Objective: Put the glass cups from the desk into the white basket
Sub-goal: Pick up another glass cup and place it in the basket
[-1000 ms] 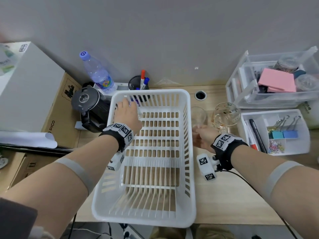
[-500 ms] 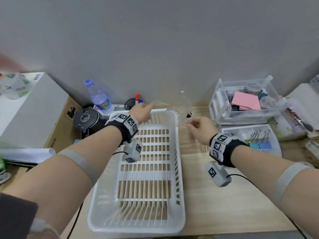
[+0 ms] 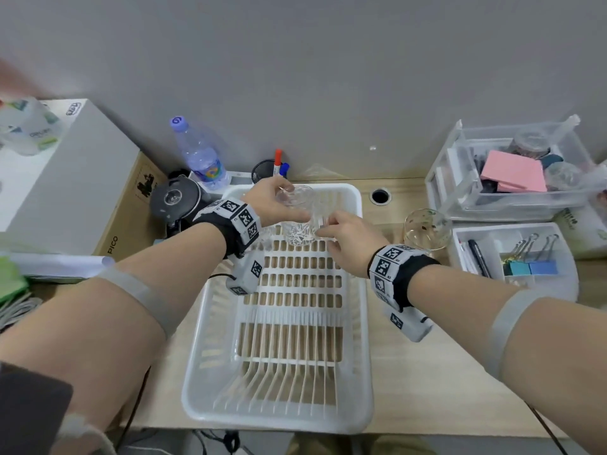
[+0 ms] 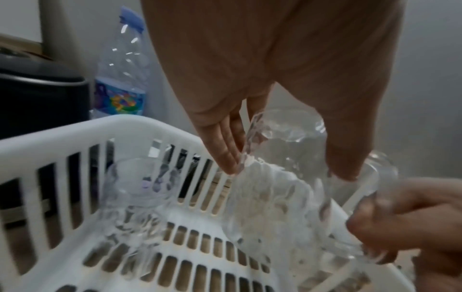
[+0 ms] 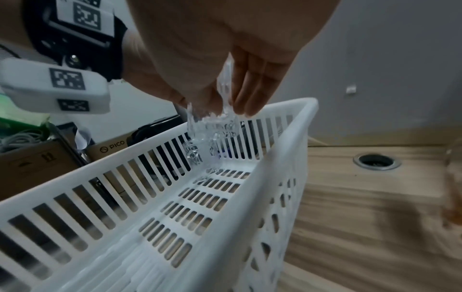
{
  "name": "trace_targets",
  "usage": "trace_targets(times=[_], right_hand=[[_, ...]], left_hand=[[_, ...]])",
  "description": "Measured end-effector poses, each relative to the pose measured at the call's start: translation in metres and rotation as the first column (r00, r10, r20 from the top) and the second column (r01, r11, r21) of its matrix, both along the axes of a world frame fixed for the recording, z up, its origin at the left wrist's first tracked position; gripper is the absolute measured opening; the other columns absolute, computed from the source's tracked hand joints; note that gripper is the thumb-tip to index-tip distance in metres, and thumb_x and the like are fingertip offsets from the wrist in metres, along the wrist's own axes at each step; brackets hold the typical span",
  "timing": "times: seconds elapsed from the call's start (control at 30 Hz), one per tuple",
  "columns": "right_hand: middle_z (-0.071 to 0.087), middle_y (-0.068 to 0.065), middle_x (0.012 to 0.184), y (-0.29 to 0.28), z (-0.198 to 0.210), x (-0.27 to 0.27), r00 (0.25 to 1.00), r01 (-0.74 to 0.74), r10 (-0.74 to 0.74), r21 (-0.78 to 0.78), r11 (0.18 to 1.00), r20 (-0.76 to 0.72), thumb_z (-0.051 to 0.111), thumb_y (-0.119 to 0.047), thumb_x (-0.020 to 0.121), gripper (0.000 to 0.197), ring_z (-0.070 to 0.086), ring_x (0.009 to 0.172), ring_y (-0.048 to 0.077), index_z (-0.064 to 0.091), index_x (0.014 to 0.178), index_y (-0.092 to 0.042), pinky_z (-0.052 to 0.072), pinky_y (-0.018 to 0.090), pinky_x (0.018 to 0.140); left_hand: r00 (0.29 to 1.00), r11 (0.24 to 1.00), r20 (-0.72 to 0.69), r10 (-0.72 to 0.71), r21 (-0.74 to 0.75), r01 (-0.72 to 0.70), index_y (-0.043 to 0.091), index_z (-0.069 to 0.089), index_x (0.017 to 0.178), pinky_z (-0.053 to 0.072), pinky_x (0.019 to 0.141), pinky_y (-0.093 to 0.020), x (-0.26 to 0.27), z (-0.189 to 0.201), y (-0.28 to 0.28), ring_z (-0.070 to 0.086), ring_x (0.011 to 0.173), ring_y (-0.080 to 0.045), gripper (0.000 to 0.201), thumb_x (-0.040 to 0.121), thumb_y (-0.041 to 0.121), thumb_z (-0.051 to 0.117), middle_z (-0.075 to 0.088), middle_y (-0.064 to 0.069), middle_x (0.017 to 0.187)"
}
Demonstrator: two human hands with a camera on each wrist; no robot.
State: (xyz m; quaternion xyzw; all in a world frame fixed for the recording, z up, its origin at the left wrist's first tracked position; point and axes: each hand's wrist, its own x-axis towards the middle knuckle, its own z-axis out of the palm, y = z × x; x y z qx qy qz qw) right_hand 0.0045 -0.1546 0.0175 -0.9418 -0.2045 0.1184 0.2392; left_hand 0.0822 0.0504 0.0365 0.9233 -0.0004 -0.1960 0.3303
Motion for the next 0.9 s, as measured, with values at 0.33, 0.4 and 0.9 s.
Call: trace_targets(times=[0.33,0.4,0.9], right_hand=[[0.06,-0.001,0.114,-0.002,-0.018,0.01,0.996,0.087,-0.086,0.108,0.99,-0.018,0.053,-0.013,0.091,0.029,0.061,0.094,0.018,0.069,0.116,-0.016,0.053,0.037,0.08],[0.059,-0.003,0.109,-0.01,-0.022,0.013,0.99,0.139,-0.139,0.117,0.983,-0.009,0.053,-0.012,0.091,0.027,0.06,0.089,0.016,0.069,0.112,-0.016,0.052,0.035,0.077],[0.051,-0.007,0.099,-0.045,-0.046,0.019,0.906,0.414,-0.422,0.22,0.883,-0.01,0.051,-0.012,0.092,0.019,0.049,0.077,0.009,0.062,0.108,-0.013,0.047,0.031,0.077]], left_hand=[[0.989,0.961,0.087,-0.116,0.263,0.09,0.014,0.047,0.133,0.052,0.089,-0.033,0.01,-0.035,0.014,0.059,0.108,-0.02,0.082,0.064,0.028,0.09,0.057,-0.003,0.126],[0.987,0.942,0.063,-0.149,0.313,0.122,0.015,0.047,0.133,0.053,0.092,-0.038,0.012,-0.043,0.011,0.061,0.109,-0.022,0.081,0.064,0.029,0.089,0.058,-0.002,0.127],[0.95,0.777,0.017,-0.31,0.581,0.243,0.018,0.047,0.134,0.038,0.104,-0.049,0.014,-0.07,-0.001,0.054,0.119,-0.03,0.076,0.073,0.052,0.077,0.059,-0.005,0.128]])
